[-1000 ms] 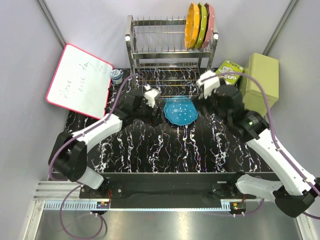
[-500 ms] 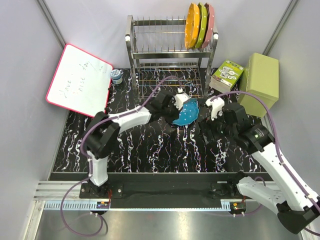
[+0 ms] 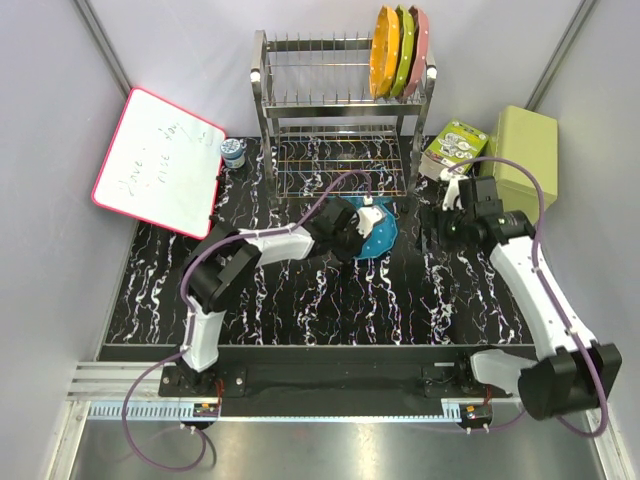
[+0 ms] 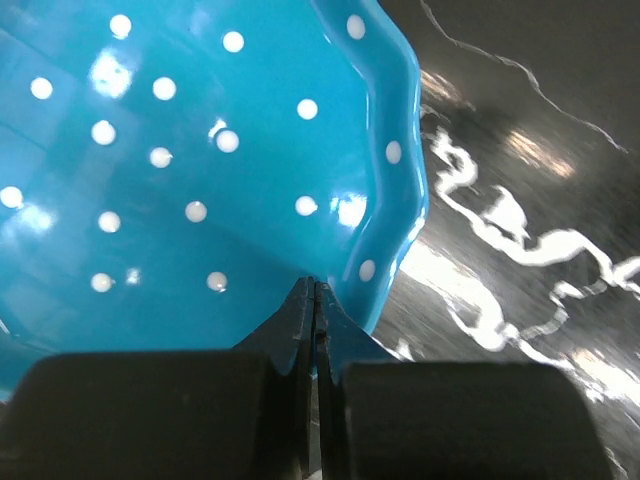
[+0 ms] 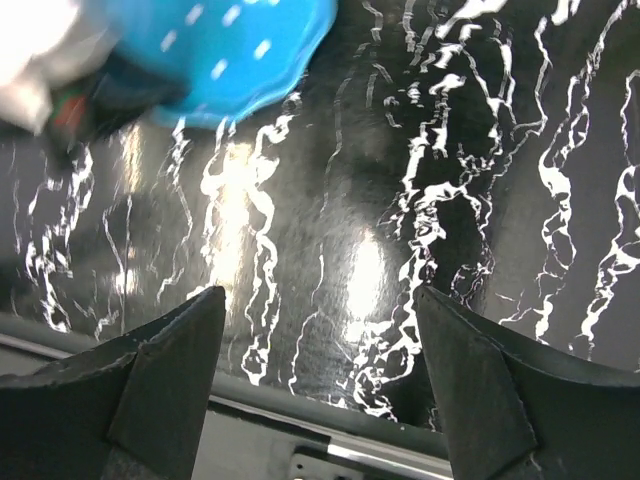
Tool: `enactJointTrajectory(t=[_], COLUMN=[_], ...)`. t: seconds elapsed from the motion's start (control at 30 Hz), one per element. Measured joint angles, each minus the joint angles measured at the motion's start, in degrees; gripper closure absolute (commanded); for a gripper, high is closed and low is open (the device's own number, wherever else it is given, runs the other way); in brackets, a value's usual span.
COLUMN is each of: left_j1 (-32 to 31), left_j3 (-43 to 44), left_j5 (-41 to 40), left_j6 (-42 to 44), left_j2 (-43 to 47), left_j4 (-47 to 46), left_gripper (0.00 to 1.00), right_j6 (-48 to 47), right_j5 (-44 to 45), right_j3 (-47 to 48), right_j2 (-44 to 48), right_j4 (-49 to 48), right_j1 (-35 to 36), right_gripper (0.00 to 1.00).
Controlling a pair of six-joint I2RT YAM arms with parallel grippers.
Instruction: Load the plates into the dish rack
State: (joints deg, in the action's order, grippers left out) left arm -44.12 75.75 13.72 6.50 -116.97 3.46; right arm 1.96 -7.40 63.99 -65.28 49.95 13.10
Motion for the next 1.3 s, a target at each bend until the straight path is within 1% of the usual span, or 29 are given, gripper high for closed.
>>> enactJointTrajectory(t=[0.07, 0.1, 0.17, 0.3, 0.37, 0.4, 0.43, 0.47, 0.5, 0.53, 0.6, 0.67, 0.7, 0.8, 0.87, 0.93, 1.0, 1.07, 1.1, 1.17, 1.27, 1.3], left_j1=[-0.9, -1.5, -3.0, -6.5, -8.9, -10.3, -11.1, -11.8, -12.5, -12.7, -12.1, -10.0, -8.2, 0.1, 5.5, 8.2, 8.5, 8.3, 8.3, 8.3, 8.3, 8.3], left_j3=[-2.3, -3.3, -5.1, -11.7, -16.6, -19.5, -21.5, -23.8, -26.1, -27.7, -29.4, -30.7, -31.3, -31.9, -33.4, -37.0, -41.2, -44.6, -45.7, -46.1, -46.8, -47.0], left_j5=[0.0, 0.1, 0.6, 1.3, 1.8, 2.4, 2.9, 3.5, 3.7, 3.7, 2.9, 1.8, 1.4, 0.5, 0.5, 0.8, 1.7, 3.3, 5.2, 6.1, 7.9, 8.3], left_j6=[-0.5, -0.7, -1.5, -3.3, -4.5, -5.6, -6.7, -8.1, -8.8, -9.8, -11.9, -14.8, -16.7, -24.6, -30.6, -36.1, -40.1, -43.3, -45.3, -47.6, -51.3, -52.3], left_j2=[1.6, 2.4, 3.9, 8.4, 11.8, 13.6, 14.9, 16.5, 18.2, 20.0, 24.1, 28.2, 30.5, 36.3, 39.1, 40.9, 41.2, 40.5, 40.2, 39.9, 38.3, 37.6], left_j4=[-0.3, -0.2, 0.4, -1.1, -2.6, -4.0, -5.2, -6.6, -7.5, -7.8, -5.4, -2.6, -1.5, 1.0, 0.5, -0.2, -0.3, -0.2, -1.0, -3.1, -7.0, -8.5], left_gripper=[1.00, 1.00, 1.00, 1.00, 1.00, 0.98, 0.54, 0.30, 0.15, 0.01, 0.01, 0.01, 0.01, 0.02, 0.08, 0.12, 0.14, 0.14, 0.11, 0.11, 0.14, 0.20], right_j6=[0.8, 1.2, 1.8, 4.0, 5.3, 6.0, 6.7, 7.4, 7.9, 8.6, 9.9, 11.1, 11.8, 13.4, 14.4, 14.9, 15.5, 16.0, 16.3, 16.9, 18.0, 18.4], right_j5=[-1.6, -2.8, -5.2, -10.5, -13.4, -14.9, -16.7, -18.6, -20.4, -22.9, -27.0, -29.8, -30.9, -32.7, -32.8, -32.7, -32.4, -32.1, -31.6, -30.7, -29.7, -29.7], right_j3=[1.0, 1.4, 2.4, 3.4, 3.3, 3.2, 2.8, 2.0, 1.1, -0.3, -3.7, -7.2, -9.2, -12.7, -14.3, -15.3, -16.3, -17.0, -17.2, -17.4, -18.3, -18.8], right_j2=[-3.6, -5.3, -8.4, -14.1, -15.8, -16.3, -16.5, -16.5, -16.5, -16.5, -16.5, -16.4, -16.4, -16.4, -16.4, -16.4, -16.4, -16.6, -17.0, -18.4, -21.4, -22.2], right_j4=[-0.4, -0.7, -0.8, -2.6, -3.3, -3.8, -4.6, -5.6, -6.1, -7.0, -7.7, -8.0, -8.1, -8.2, -8.2, -8.4, -8.5, -8.6, -8.6, -9.0, -10.5, -11.2], right_j1=[-3.3, -4.4, -6.0, -7.5, -7.6, -7.6, -7.6, -7.6, -7.6, -7.6, -7.6, -7.6, -7.6, -7.6, -7.6, -7.6, -7.6, -7.6, -7.6, -7.6, -7.6, -7.5], right_gripper=[0.11, 0.10, 0.00, 0.00, 0.01, 0.02, 0.02, 0.00, 0.00, 0.00, 0.03, 0.07, 0.08, 0.09, 0.10, 0.11, 0.13, 0.15, 0.16, 0.17, 0.19, 0.19])
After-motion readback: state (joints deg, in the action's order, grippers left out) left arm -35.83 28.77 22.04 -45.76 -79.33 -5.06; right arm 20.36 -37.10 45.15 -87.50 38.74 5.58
